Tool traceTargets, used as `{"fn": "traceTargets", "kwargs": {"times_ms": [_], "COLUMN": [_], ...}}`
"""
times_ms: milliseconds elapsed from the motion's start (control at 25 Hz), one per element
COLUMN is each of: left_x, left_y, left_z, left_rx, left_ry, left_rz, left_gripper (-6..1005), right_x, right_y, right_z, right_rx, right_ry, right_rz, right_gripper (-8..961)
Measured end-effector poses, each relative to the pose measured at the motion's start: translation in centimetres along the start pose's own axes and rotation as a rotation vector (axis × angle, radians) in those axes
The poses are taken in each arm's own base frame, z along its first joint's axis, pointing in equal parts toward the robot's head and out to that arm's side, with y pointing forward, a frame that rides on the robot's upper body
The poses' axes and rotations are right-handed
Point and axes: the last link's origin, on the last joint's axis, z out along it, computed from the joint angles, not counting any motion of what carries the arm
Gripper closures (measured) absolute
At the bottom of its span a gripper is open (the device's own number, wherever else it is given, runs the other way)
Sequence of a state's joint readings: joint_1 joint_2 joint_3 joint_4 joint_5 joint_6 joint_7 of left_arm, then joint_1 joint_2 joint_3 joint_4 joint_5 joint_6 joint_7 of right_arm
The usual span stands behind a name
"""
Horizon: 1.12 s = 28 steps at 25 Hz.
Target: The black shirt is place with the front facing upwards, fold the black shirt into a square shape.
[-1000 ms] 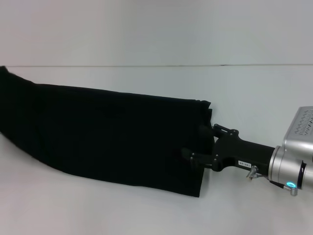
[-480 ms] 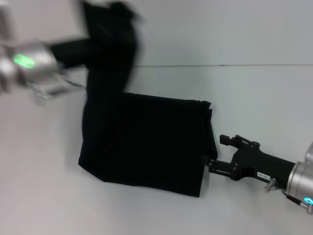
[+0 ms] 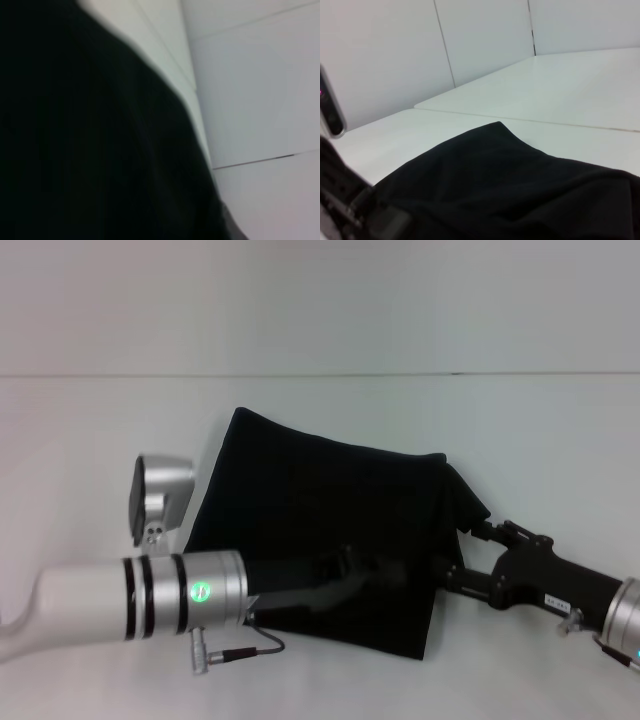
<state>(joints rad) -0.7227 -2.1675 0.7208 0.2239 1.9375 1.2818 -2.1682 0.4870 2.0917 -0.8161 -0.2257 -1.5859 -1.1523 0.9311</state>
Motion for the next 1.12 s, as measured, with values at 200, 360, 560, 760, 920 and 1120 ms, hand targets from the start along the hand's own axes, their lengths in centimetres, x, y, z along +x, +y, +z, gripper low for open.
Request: {"fn": "traceTargets", "kwargs": {"times_ms": [200, 360, 560, 760, 920, 1120], "left_x": [-0.7, -1.4, -1.7, -1.8, -1.7, -0.6], "left_y": [-0.5, -0.7, -0.7, -0.1, 0.2, 0.2], "left_z": [-0.7, -0.6, -0.6, -1.6, -3.1, -6.1], "left_rx": [-0.004, 0.017, 0.016, -0.039, -0.064, -0.047], "left_ry": [0.001, -0.056, -0.081, -0.084, -0.100, -0.052], "left_rz": [-0.002, 0.024, 0.078, 0.199, 0.291, 0.415], "left_gripper": [986, 985, 985, 885, 745, 571], "right_x": [-0.5, -0.9, -1.2, -1.7, -2.1, -2.6], "right_y": [-0.4, -0.8, -1.8, -2.4, -2.3, -2.9], "right_z": [0.1, -0.1, -1.0, -1.6, -1.7, -2.5], "right_rx": [0.019, 0.041, 0.102, 0.139, 0.135, 0.178], "right_ry": [-0.020, -0.047, -0.096, -0.153, -0.180, -0.249], "right_rz": [0.006, 0.024, 0.062, 0.090, 0.091, 0.121], "right_gripper": [26, 26, 26, 26, 26, 26]}}
